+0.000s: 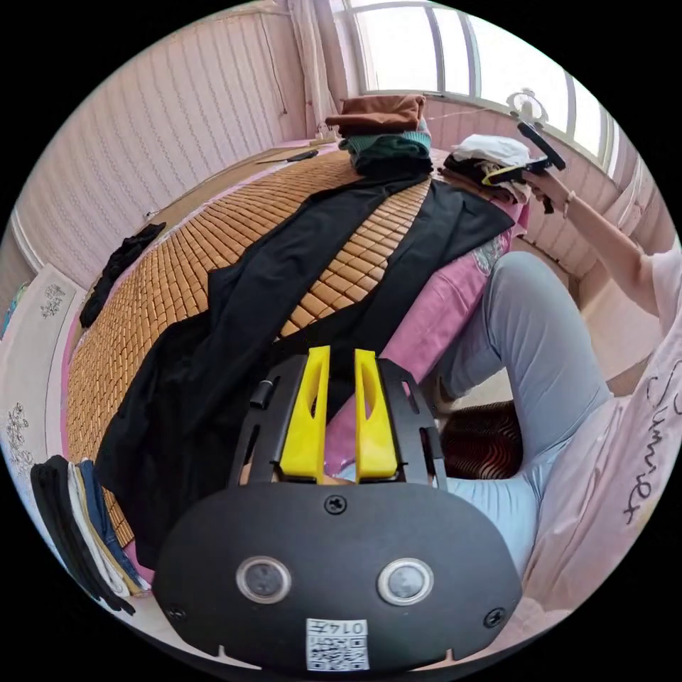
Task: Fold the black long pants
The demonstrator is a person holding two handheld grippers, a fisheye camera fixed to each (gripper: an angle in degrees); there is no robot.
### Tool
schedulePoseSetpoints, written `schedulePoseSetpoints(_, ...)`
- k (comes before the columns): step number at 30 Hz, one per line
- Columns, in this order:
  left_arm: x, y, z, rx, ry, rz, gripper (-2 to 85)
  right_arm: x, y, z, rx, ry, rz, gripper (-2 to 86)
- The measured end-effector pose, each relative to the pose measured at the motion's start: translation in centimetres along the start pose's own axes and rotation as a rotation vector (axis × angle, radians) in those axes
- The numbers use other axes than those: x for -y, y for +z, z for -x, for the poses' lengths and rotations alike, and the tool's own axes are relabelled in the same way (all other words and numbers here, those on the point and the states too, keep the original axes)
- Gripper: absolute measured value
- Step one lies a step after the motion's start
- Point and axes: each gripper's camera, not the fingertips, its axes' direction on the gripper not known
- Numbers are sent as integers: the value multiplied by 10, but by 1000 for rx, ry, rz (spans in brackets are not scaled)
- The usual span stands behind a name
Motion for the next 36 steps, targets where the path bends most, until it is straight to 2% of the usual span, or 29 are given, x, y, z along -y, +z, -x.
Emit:
schedulePoseSetpoints(2, 4, 7, -6, -5, 17, 33, 64, 25, 18, 10, 76, 32, -20, 126)
schedulePoseSetpoints(6, 3, 12, -14, 79, 45, 55, 53, 52, 55, 20, 233, 88, -13, 131)
schedulePoseSetpoints(8, 1, 8, -10, 46, 34, 62, 30, 59, 82, 25, 188, 112, 32, 73)
schedulePoseSetpoints(10, -2, 4, -7, 35, 24, 58, 2, 57, 82, 33, 116, 85, -6, 8)
schedulePoseSetpoints(12, -10, -6, -3, 36, 32, 37, -6, 62, 83, 37, 188, 54, 20, 0)
schedulePoseSetpoints(15, -22, -39, 7, 68, 13, -44, -9, 66, 42, 32, 294, 79, -160, -5)
schedulePoseSetpoints(17, -31, -70, 15, 82, -7, -132, -10, 59, -10, 20, 479, 81, -391, -5)
schedulePoseSetpoints(20, -49, -116, 25, 109, -23, -230, -10, 32, -63, 5, 588, 58, -647, -5)
schedulePoseSetpoints(22, -60, -131, 23, 93, 0, -254, -10, 9, -77, -5, 607, 51, -719, -4)
schedulePoseSetpoints(24, -72, -131, 14, 82, 37, -257, -10, -13, -70, -14, 609, 74, -707, -4)
schedulePoseSetpoints(28, -87, -113, 5, 79, 72, -183, -9, -63, 4, -28, 552, 226, -487, -3)
schedulePoseSetpoints(32, -105, -124, 20, 112, 19, -181, -7, -96, 80, -19, 415, 327, -232, -3)
schedulePoseSetpoints(36, -147, -165, 57, 73, -100, -242, 0, -102, 107, 4, 316, 347, -138, -1)
